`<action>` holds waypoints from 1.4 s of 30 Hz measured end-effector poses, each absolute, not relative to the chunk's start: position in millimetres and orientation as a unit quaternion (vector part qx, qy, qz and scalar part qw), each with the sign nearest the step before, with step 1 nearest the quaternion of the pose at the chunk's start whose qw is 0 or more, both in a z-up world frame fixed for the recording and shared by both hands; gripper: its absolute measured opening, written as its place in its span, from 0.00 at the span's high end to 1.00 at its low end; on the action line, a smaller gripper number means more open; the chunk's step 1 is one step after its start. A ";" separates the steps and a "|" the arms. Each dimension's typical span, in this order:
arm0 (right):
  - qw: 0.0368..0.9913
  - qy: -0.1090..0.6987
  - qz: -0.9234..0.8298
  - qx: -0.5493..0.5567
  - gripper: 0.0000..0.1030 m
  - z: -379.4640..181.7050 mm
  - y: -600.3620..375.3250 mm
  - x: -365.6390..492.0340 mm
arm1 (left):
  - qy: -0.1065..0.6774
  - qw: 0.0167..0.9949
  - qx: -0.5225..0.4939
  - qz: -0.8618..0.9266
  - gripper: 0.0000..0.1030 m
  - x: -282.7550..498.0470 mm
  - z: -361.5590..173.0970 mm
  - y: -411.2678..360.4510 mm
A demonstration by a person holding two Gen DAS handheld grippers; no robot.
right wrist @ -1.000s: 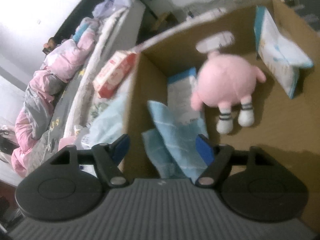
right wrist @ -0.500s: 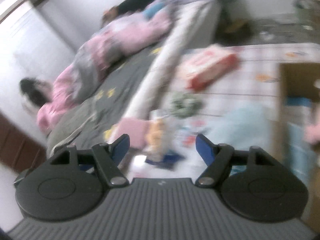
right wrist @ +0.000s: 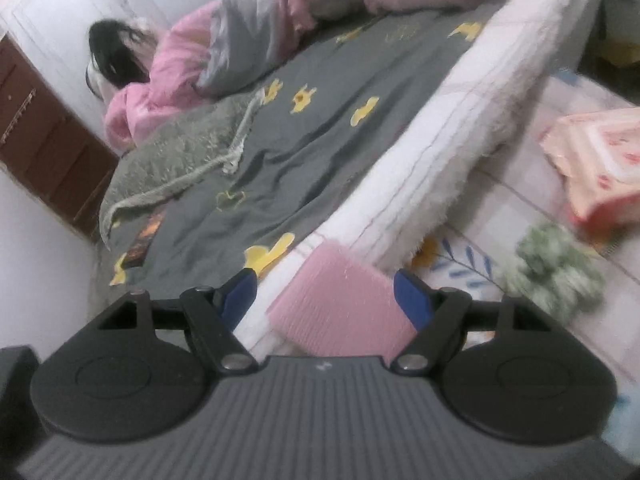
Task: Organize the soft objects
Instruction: 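Move the right gripper to the pink sponge cloth and grasp it, then carry the pink sponge cloth into the box and open the right gripper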
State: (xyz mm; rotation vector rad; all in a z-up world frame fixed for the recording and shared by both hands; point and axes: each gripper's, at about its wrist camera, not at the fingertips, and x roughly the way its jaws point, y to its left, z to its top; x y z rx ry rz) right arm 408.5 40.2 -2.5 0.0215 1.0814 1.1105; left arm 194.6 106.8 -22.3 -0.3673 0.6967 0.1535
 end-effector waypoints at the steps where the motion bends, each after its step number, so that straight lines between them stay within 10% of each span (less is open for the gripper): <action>1: 0.712 0.494 0.499 0.012 0.27 -9.5 45.8 415.2 | 0.345 0.917 -0.182 0.077 0.52 197.4 -24.8 107.3; 14: 0.669 0.541 0.510 0.018 0.22 -64.6 67.3 429.3 | 0.398 0.883 -0.219 0.118 0.50 220.7 -46.1 120.0; 28: 0.693 0.497 0.522 0.033 0.29 21.1 40.3 381.5 | 0.323 0.922 -0.177 0.123 0.45 164.8 39.1 103.0; 42: 0.767 0.456 0.418 0.172 0.29 72.9 -190.1 325.4 | 0.316 0.941 -0.080 -0.091 0.40 160.5 81.2 -59.3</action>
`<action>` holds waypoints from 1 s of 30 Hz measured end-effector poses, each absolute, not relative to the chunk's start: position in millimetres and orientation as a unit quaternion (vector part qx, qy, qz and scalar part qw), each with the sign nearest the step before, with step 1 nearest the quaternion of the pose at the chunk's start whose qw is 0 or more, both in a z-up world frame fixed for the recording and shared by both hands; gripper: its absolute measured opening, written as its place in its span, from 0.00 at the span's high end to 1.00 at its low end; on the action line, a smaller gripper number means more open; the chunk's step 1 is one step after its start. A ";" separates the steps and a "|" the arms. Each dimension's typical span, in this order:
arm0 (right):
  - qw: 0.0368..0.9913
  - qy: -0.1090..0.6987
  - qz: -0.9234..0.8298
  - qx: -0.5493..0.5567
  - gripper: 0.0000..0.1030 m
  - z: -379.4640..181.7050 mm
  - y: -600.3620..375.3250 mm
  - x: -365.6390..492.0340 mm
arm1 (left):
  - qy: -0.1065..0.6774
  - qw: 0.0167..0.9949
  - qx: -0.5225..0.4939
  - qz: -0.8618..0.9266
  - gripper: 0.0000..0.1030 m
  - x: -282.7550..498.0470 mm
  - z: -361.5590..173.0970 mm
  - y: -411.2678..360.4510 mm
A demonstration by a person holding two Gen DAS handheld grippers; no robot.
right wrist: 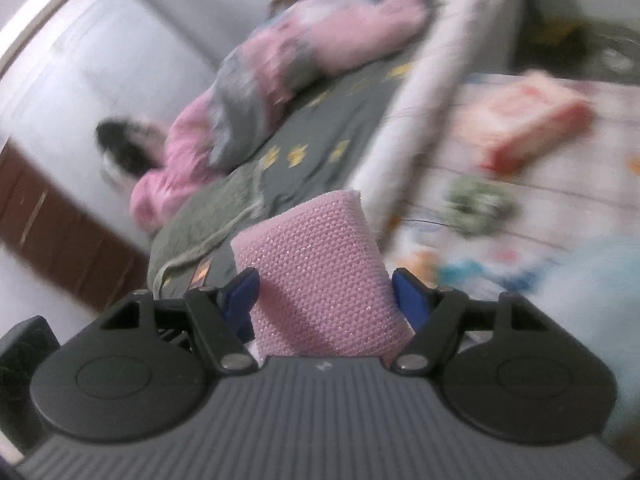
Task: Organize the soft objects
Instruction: 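Carry the pink sponge cloth into the box and open the right gripper, then move the right gripper back to the blue-and-white wipes pack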
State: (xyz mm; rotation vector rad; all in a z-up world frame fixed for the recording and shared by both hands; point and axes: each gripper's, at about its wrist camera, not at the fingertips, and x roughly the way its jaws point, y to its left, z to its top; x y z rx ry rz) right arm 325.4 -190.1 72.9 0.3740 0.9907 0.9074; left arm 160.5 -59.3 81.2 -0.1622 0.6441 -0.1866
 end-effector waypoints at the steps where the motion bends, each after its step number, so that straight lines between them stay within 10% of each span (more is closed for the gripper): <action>1: 0.773 0.457 0.400 0.182 0.29 70.7 -213.8 323.1 | 0.321 0.938 -0.069 -0.112 0.40 165.8 79.3 -76.7; 14: 0.821 0.463 0.187 0.275 0.29 11.4 -456.6 283.8 | 0.419 0.862 0.063 -0.277 0.39 223.8 14.0 -286.8; 30: 0.820 0.503 0.115 0.247 0.29 -71.2 -477.4 304.4 | 0.442 0.863 0.045 -0.240 0.27 259.2 10.7 -259.3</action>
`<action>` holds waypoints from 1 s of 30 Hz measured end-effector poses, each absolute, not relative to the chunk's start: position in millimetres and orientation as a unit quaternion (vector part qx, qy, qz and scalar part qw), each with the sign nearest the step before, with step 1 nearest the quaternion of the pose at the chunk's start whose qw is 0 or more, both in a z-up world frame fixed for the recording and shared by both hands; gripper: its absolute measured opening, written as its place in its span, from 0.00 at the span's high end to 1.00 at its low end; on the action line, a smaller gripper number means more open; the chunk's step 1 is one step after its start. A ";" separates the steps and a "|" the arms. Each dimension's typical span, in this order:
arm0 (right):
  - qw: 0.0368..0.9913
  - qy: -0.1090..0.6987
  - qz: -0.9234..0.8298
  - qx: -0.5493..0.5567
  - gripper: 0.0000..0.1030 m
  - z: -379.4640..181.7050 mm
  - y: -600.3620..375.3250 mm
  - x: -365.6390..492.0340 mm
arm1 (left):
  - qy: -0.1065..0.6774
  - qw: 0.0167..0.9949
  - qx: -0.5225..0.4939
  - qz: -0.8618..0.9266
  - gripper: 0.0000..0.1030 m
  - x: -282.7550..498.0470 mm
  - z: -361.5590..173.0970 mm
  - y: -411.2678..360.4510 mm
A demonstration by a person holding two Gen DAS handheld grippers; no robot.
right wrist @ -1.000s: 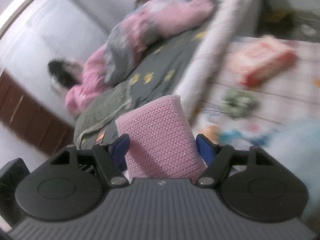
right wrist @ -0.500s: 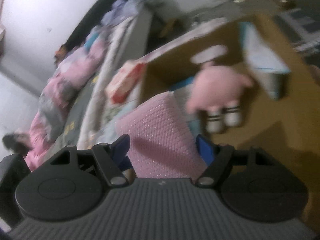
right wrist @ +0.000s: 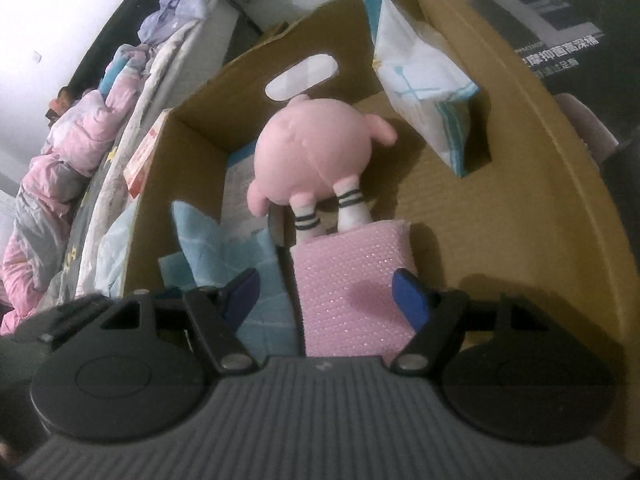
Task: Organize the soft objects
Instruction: 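Move the right gripper back to the blue-and-white wipes pack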
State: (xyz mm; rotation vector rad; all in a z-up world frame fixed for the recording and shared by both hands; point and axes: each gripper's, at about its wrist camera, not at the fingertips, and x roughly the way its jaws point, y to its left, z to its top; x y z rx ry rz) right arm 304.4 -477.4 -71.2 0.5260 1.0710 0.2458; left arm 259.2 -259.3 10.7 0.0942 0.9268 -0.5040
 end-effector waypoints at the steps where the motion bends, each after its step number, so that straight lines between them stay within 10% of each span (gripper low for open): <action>1: 0.821 0.502 0.113 0.250 0.29 -70.1 -477.6 303.4 | 0.436 0.866 0.041 -0.240 0.27 257.5 15.4 -255.8; 19: 0.832 0.438 0.249 0.231 0.29 43.9 -367.1 282.8 | 0.295 0.950 -0.002 -0.099 0.18 170.5 61.2 -85.1; 30: 0.778 0.472 0.372 0.182 0.29 54.7 -204.3 293.4 | 0.343 0.939 -0.035 0.003 0.43 154.1 8.8 23.0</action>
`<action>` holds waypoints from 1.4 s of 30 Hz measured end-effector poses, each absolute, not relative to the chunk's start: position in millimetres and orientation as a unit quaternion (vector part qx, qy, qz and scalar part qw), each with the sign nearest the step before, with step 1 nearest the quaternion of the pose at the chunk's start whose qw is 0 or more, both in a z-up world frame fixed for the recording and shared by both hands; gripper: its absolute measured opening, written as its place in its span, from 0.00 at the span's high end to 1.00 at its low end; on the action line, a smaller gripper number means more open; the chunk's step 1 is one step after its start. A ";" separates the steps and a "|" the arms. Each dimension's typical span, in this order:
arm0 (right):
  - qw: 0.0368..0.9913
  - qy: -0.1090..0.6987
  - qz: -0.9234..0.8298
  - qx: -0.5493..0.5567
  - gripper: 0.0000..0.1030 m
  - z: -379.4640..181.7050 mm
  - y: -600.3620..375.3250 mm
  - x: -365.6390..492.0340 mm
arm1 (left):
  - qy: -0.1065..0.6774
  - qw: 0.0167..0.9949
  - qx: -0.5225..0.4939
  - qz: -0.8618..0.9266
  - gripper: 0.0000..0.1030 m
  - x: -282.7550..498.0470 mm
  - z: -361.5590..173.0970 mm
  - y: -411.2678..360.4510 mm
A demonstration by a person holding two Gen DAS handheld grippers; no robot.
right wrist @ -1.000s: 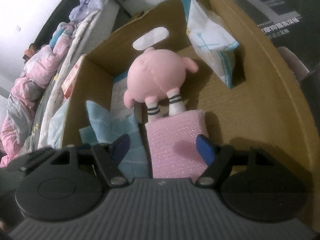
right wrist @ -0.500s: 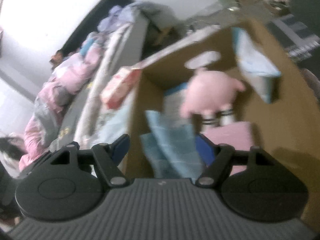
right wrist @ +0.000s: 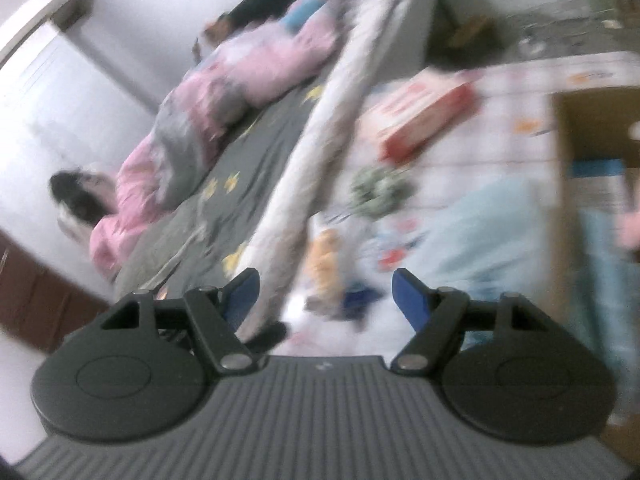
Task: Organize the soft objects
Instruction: 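Move the right gripper back to the blue-and-white wipes pack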
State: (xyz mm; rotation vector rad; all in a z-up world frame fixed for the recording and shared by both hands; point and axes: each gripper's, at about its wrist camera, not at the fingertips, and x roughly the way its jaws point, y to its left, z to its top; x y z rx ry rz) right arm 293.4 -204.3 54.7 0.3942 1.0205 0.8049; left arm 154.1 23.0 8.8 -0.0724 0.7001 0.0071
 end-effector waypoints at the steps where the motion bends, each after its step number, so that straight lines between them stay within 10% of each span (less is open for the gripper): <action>1: 0.770 0.481 0.379 0.178 0.29 51.0 -190.1 293.7 | 0.346 0.938 -0.035 0.004 0.47 154.1 4.3 26.2; 20: 0.726 0.573 0.374 0.064 0.38 -31.1 -21.2 339.6 | 0.382 0.924 -0.024 -0.001 0.60 174.8 -31.0 62.6; 29: 0.773 0.527 0.353 0.015 0.37 -15.2 -22.5 363.9 | 0.373 0.922 0.075 -0.070 0.16 220.4 -25.3 47.5; 42: 0.781 0.516 0.351 0.035 0.37 -18.4 -37.7 382.9 | 0.424 0.870 0.173 -0.181 0.05 279.2 -54.8 28.5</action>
